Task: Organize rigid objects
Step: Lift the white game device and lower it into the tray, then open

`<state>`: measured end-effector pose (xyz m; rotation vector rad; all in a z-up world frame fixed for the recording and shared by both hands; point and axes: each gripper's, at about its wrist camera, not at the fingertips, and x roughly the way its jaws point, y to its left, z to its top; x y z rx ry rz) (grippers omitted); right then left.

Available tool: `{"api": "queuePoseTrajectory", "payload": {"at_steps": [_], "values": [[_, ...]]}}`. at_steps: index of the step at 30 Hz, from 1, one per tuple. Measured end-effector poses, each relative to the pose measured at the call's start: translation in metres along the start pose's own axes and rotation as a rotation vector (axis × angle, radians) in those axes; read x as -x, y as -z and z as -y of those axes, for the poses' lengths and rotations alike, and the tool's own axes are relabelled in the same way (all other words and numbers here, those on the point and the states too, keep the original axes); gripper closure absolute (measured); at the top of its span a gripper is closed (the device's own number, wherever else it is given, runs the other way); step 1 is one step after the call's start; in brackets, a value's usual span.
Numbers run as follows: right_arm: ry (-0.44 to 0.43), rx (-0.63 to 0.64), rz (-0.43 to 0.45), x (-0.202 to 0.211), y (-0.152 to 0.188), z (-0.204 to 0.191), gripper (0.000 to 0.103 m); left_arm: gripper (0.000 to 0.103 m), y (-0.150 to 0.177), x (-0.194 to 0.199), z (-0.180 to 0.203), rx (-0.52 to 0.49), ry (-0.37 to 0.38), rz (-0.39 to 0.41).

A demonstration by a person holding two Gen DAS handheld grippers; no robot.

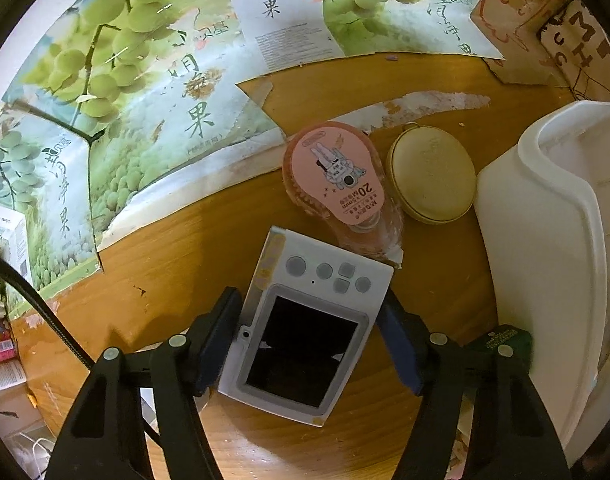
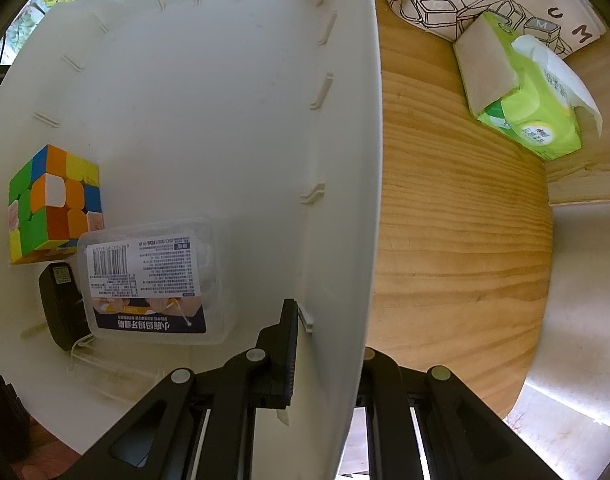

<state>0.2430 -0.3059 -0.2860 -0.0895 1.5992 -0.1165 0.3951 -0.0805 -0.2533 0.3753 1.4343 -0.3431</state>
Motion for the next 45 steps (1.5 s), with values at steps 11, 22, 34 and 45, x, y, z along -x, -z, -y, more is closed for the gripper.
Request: {"api": "queuePoseTrajectory", "payload": {"at_steps": [11, 22, 34, 45], "values": [[-0.010, -0.005, 0.018, 0.007, 0.007, 0.002, 0.090, 0.041, 0.021, 0.025, -0.019, 0.096, 0.022, 0.076], [-0.014, 0.007, 0.050, 0.021, 0.015, 0.001, 0.090, 0.042, 0.058, 0.071, -0.033, 0.221, 0.106, 0.228], [-0.020, 0.032, 0.085, 0.032, 0.029, -0.001, 0.090, 0.042, 0.106, 0.155, -0.016, 0.312, 0.183, 0.480], [-0.031, 0.055, 0.106, 0.035, 0.044, -0.002, 0.090, 0.042, 0.124, 0.202, 0.007, 0.303, 0.261, 0.645]]}}
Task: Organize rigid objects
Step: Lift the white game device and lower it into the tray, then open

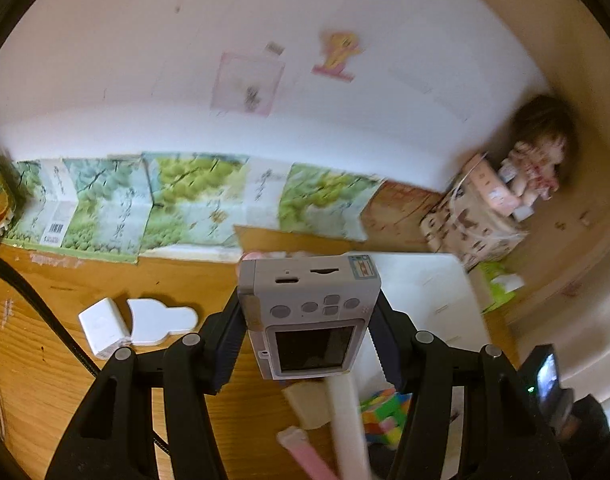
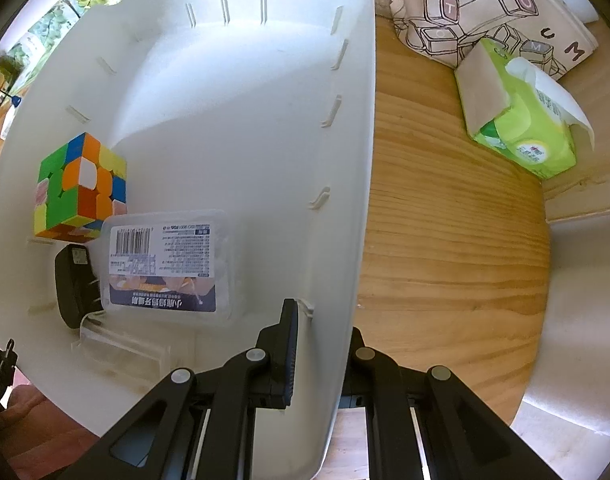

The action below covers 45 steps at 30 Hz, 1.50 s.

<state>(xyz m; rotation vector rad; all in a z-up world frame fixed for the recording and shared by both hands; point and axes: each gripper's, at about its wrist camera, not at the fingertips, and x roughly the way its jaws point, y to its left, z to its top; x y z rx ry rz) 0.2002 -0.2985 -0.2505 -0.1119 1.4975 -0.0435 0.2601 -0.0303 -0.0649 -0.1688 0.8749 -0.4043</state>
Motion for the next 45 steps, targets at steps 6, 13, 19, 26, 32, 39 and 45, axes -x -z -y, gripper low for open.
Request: {"api": "queuePoseTrajectory", "payload": {"at_steps": [6, 13, 19, 26, 32, 39, 45], "values": [[0.003, 0.013, 0.003, 0.001, 0.004, -0.005, 0.090, 0.042, 0.001, 0.014, 0.025, 0.003, 0.123, 0.057], [0.011, 0.017, 0.007, 0.001, 0.000, -0.008, 0.090, 0.042, 0.005, 0.015, 0.049, 0.002, 0.199, 0.060], [0.010, 0.017, 0.007, 0.001, 0.000, -0.008, 0.090, 0.042, 0.018, 0.001, 0.070, -0.007, 0.246, 0.007], [0.016, 0.026, 0.001, -0.001, -0.002, -0.010, 0.089, 0.041, 0.045, -0.021, 0.110, -0.118, 0.236, -0.077], [0.015, 0.026, -0.001, -0.003, -0.002, -0.010, 0.089, 0.041, 0.072, -0.036, 0.139, -0.192, 0.226, -0.152], [0.010, 0.021, -0.001, -0.005, -0.001, -0.009, 0.089, 0.041, 0.087, -0.042, 0.153, -0.226, 0.214, -0.208], [0.015, 0.022, -0.001, -0.005, -0.001, -0.009, 0.089, 0.037, 0.089, -0.040, 0.147, -0.201, 0.181, -0.221]]}}
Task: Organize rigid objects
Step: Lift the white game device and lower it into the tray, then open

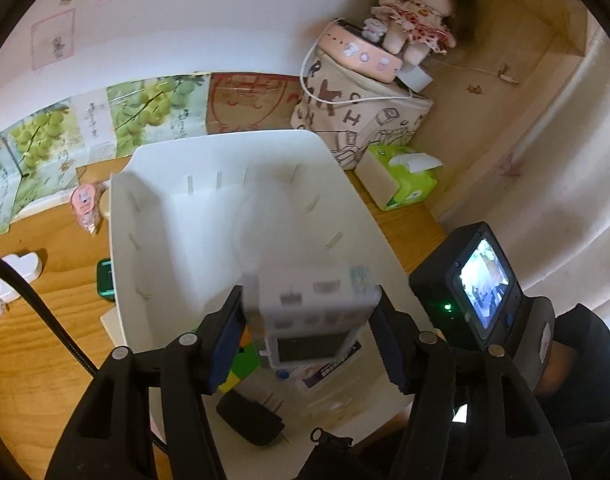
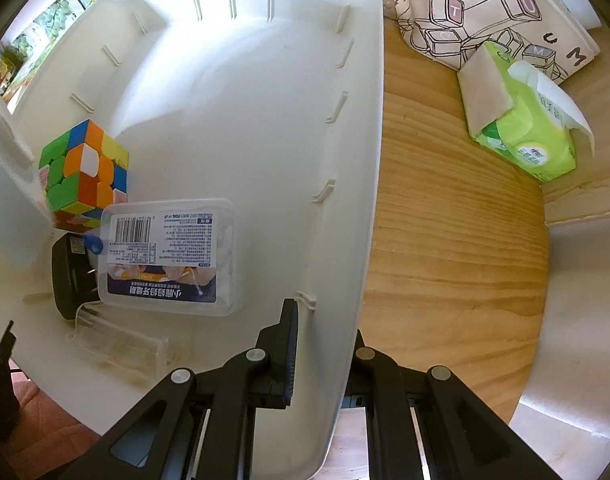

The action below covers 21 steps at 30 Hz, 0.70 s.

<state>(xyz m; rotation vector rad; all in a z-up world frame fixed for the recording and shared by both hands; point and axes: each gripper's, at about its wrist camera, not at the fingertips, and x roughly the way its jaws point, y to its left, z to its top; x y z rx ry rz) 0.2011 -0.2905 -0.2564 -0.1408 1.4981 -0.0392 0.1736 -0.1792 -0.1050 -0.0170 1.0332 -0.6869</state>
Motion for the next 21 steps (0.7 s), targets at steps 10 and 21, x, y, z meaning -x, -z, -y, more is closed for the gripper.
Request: {"api": "queuePoseTrajectory", "payload": {"at_steps": [10, 21], "values": [[0.003, 0.002, 0.003, -0.001, 0.002, -0.002, 0.088, 0.023, 0.002, 0.028, -0.003, 0.016, -0.072, 0.088], [0.012, 0.010, 0.007, -0.005, 0.007, -0.006, 0.087, 0.023, 0.033, 0.048, -0.045, 0.180, -0.207, 0.102]]}}
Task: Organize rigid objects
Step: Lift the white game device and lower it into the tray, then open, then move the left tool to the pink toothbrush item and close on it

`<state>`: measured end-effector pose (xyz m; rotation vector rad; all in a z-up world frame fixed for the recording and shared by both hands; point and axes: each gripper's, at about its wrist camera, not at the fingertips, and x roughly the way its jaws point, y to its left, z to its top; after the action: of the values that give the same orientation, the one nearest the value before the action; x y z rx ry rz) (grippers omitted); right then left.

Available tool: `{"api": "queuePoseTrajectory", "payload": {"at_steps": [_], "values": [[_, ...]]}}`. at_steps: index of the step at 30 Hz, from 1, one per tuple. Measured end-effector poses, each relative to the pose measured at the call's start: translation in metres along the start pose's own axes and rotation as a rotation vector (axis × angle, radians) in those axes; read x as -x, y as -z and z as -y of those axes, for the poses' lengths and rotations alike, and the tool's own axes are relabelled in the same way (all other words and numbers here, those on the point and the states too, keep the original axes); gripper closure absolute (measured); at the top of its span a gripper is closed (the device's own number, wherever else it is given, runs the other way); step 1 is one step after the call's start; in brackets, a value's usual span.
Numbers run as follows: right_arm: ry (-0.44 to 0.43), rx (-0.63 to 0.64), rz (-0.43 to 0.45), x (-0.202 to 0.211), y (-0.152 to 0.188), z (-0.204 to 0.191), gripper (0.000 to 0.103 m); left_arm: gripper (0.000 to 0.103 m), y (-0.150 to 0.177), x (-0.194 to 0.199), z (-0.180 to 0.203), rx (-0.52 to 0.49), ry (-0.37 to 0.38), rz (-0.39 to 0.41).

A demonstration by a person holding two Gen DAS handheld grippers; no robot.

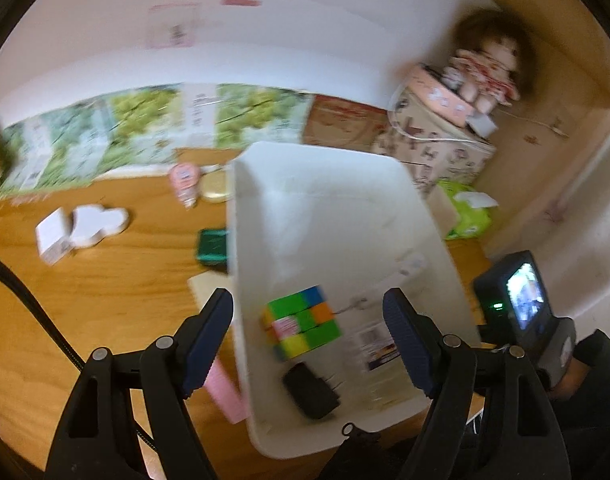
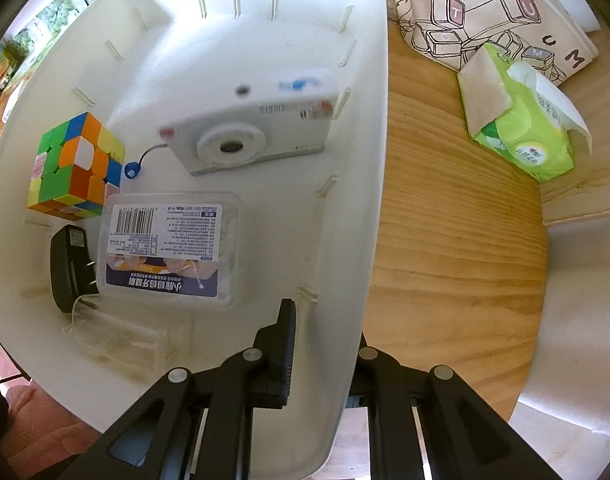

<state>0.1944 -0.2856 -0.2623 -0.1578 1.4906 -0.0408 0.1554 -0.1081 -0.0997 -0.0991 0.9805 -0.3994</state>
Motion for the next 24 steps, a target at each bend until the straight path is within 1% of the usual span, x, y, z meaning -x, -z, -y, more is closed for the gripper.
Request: {"api": "queuePoseTrajectory", "payload": {"at_steps": [4, 7, 12, 15, 18, 21, 24], "values": [[0.000, -0.003, 0.001, -0.001, 0.000, 0.000, 0.087, 0.023, 0.011, 0.006, -0.026, 0.097, -0.075, -0.009], [-0.006, -0.006, 0.001, -0.002, 0.001, 0.001, 0.087, 0.023, 0.017, 0.008, -0.043, 0.149, -0.123, -0.021], [-0.003, 0.001, 0.002, -0.004, 0.002, 0.002, 0.087, 0.023, 0.027, 0.011, -0.060, 0.186, -0.201, -0.022], [-0.001, 0.006, -0.001, -0.007, 0.002, 0.001, 0.087, 0.023, 0.034, 0.009, -0.068, 0.215, -0.225, -0.041], [0.005, 0.008, 0.000, -0.008, 0.002, -0.001, 0.087, 0.023, 0.041, 0.003, -0.075, 0.236, -0.246, -0.078], [0.006, 0.005, 0.002, -0.010, 0.002, -0.001, 0.087, 0.023, 0.048, -0.005, -0.080, 0.233, -0.269, -0.124], [0.005, 0.008, 0.001, -0.010, 0.003, -0.002, 0.087, 0.023, 0.053, -0.013, -0.083, 0.221, -0.270, -0.159]]}}
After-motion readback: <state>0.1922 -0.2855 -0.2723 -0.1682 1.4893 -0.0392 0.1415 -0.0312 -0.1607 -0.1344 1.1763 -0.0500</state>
